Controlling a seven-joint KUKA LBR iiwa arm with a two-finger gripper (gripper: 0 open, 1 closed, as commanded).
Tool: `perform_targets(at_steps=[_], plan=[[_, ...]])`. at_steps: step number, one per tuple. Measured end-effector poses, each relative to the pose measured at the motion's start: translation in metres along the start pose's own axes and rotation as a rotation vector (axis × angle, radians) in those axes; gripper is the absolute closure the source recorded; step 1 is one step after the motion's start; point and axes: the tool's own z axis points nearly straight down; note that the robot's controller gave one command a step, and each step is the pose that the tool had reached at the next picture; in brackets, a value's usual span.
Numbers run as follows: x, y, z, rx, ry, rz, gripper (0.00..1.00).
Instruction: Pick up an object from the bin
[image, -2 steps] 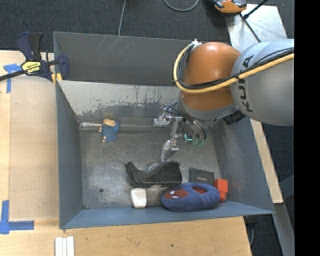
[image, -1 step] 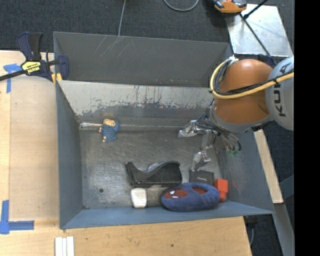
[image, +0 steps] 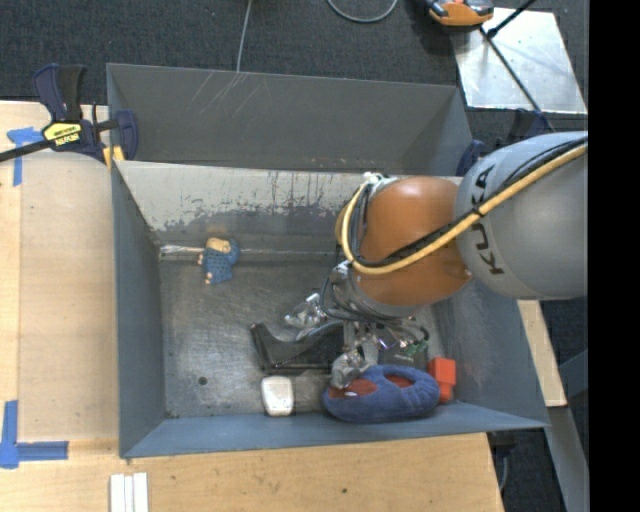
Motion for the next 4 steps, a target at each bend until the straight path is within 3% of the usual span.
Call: perform_targets(at_steps=[1,2,3,4], plan=[[-0.001,-0.023,0.018,0.018,-0.034,-0.662,0.0],[-0.002,-0.022,0.017,0.016,-0.038,-0.659,1.0],[-0.015,-0.002,-0.084,0.005,-0.004,-0.667,1.0],[-0.013,0.01,-0.151,0.005,-0.003,-0.612,1.0]])
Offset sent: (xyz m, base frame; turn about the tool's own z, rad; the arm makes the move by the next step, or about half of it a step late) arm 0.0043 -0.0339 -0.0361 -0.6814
